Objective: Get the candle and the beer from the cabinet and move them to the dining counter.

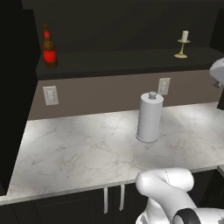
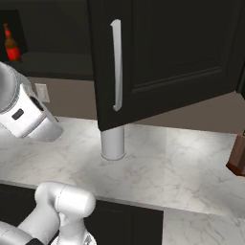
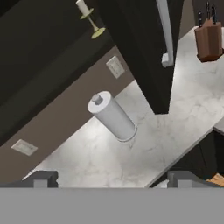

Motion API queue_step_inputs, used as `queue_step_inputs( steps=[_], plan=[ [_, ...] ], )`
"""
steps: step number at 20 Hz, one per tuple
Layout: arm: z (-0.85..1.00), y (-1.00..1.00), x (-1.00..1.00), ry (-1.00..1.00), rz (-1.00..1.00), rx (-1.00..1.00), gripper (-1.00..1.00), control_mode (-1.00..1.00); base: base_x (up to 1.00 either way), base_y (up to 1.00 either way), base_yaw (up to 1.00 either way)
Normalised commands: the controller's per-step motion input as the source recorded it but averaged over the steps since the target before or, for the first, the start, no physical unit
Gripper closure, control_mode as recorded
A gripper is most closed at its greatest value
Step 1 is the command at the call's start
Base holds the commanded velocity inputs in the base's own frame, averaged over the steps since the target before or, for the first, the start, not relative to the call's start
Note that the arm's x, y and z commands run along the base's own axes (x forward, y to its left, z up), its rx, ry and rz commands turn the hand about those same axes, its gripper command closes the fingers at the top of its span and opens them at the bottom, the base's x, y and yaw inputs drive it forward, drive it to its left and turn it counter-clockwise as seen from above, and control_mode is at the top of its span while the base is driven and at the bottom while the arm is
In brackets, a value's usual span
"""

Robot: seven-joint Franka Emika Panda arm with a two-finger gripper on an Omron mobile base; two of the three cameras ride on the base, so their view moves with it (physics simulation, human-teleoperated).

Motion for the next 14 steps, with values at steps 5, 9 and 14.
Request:
queue_step_inputs(
  steps=[5,9,14],
  plan=[
    [-0.08,0.38,0.17,0.03,-0.39,0.17,-1.0,-1.0,0.0,0.0,0.0],
    [-0.1,0.27,0.37,0.0,-0.49,0.2,-1.0,-1.0,0.0,0.0,0.0],
    [-0.08,0.09,0.46,0.0,-0.4,0.22,-1.0,-1.0,0.0,0.0,0.0]
  ],
)
